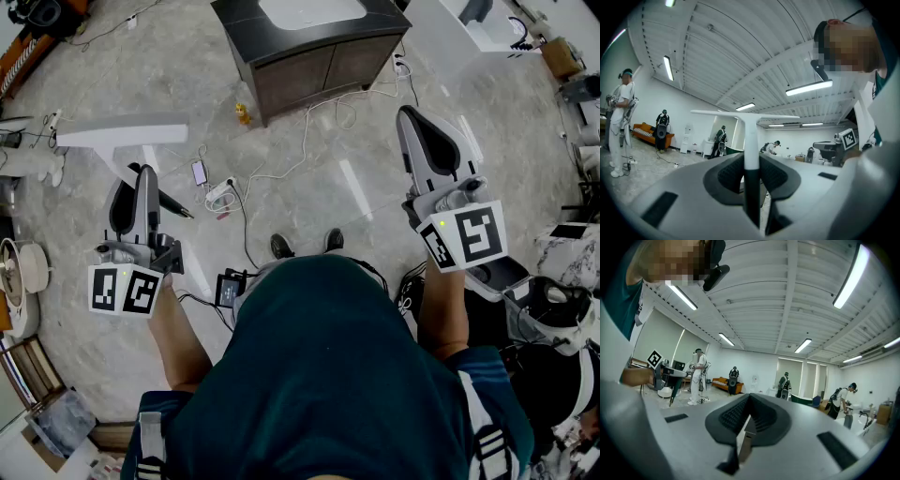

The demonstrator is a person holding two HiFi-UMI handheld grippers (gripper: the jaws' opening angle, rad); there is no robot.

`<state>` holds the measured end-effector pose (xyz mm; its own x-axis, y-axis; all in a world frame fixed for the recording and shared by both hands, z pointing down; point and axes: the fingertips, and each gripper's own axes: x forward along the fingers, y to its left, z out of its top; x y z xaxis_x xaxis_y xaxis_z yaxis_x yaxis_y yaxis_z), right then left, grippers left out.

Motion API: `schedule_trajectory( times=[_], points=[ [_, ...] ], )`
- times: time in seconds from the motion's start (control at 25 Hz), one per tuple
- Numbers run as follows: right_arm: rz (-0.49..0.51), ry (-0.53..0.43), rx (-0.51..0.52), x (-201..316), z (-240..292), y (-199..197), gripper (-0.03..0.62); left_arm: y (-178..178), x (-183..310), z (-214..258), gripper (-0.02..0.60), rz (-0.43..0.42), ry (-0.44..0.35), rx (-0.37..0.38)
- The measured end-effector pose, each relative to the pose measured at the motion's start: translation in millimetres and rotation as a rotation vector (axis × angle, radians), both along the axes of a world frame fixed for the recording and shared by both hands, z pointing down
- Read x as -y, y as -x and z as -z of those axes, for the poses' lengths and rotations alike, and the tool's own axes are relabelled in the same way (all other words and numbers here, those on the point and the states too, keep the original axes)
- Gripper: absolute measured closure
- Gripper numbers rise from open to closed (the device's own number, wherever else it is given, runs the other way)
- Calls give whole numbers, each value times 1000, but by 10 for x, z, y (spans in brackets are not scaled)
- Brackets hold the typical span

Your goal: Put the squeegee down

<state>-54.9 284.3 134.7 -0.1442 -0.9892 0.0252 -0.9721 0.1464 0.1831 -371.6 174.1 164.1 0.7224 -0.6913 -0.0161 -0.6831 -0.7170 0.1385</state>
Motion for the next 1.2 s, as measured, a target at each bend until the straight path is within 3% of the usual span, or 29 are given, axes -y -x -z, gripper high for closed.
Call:
schedule_trajectory(
  times=[0.44, 0.72, 1.2],
  points=[
    [-21, -10, 5, -32, 6, 90, 591, 12, 14, -33, 491, -40, -1, -9],
    [5, -33, 88, 10, 38, 135, 589, -90, 73, -100, 491, -76, 21, -9],
    [38, -34, 139, 530, -97, -434, 589, -481, 331, -153, 491, -18, 49, 33]
  ],
)
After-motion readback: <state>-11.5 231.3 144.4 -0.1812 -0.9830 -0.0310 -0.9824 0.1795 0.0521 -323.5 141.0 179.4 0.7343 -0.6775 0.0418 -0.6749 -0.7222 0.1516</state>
